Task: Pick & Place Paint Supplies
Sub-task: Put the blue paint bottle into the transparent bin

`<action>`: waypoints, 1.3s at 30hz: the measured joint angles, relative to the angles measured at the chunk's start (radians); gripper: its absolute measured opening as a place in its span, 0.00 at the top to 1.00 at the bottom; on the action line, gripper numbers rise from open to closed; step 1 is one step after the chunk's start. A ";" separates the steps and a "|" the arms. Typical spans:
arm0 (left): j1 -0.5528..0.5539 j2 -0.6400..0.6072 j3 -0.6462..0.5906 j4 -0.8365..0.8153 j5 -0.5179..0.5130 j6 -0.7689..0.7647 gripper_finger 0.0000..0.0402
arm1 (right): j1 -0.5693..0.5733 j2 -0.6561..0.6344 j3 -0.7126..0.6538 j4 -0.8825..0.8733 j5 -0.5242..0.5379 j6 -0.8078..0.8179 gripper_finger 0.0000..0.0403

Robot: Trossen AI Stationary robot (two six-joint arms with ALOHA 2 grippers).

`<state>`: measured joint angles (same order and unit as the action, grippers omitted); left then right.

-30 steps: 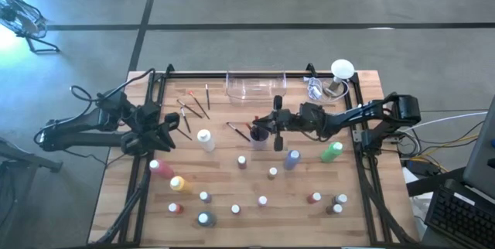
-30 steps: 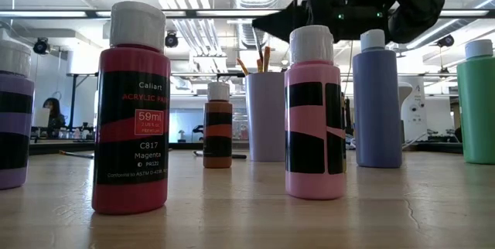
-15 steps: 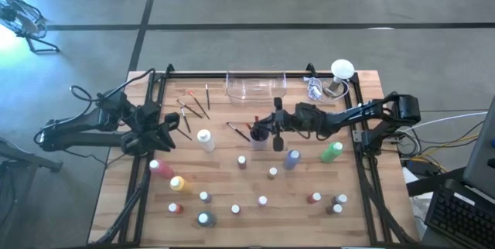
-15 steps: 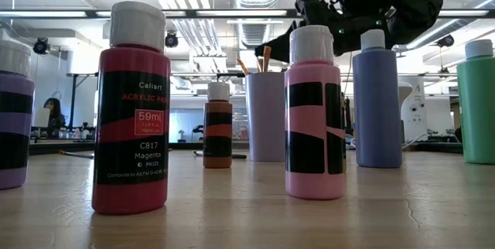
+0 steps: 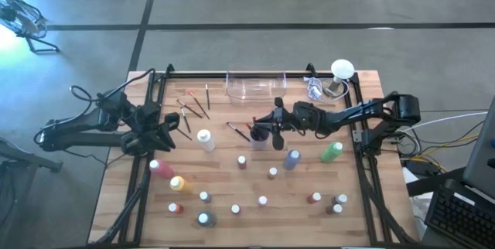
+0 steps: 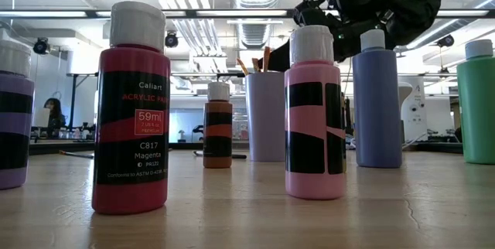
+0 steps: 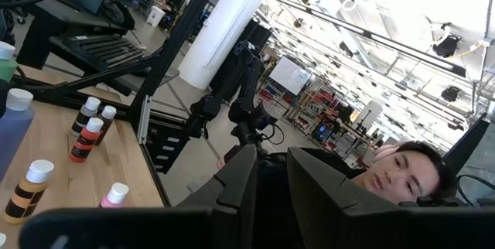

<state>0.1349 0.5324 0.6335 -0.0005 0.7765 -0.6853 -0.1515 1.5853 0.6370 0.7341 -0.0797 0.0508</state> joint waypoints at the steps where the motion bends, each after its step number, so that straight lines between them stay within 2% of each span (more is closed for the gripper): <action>1: 0.000 0.000 0.000 0.000 0.000 0.000 0.80 | 0.000 -0.002 0.003 -0.001 -0.002 0.001 0.82; 4: 0.000 0.000 0.000 0.000 0.000 0.000 0.80 | 0.000 -0.010 0.024 -0.032 -0.007 0.002 0.76; 9: 0.000 0.000 0.000 0.000 0.000 0.000 0.80 | 0.001 -0.053 0.098 -0.214 -0.007 0.002 0.68; 12: 0.000 0.000 0.000 0.000 0.000 0.000 0.80 | 0.001 -0.089 0.166 -0.362 -0.007 0.000 0.64; 20: 0.000 0.000 0.000 0.000 0.000 0.000 0.80 | 0.002 -0.177 0.417 -0.907 -0.006 0.002 0.58; 28: 0.000 0.000 0.000 0.000 0.000 0.000 0.80 | 0.042 -0.200 0.691 -1.377 -0.004 0.043 0.58; 30: 0.000 0.000 0.000 0.000 0.000 0.000 0.80 | 0.062 -0.211 0.744 -1.450 -0.004 0.054 0.60; 34: 0.000 0.000 0.000 0.000 0.000 0.000 0.80 | 0.118 -0.249 0.797 -1.558 -0.005 0.127 0.65; 39: 0.000 0.000 0.000 0.000 0.000 0.000 0.80 | 0.225 -0.319 0.792 -1.646 -0.007 0.232 0.70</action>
<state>0.1349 0.5327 0.6334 -0.0006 0.7769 -0.6849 0.0737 1.2663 1.4287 -0.9123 -0.0868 0.2828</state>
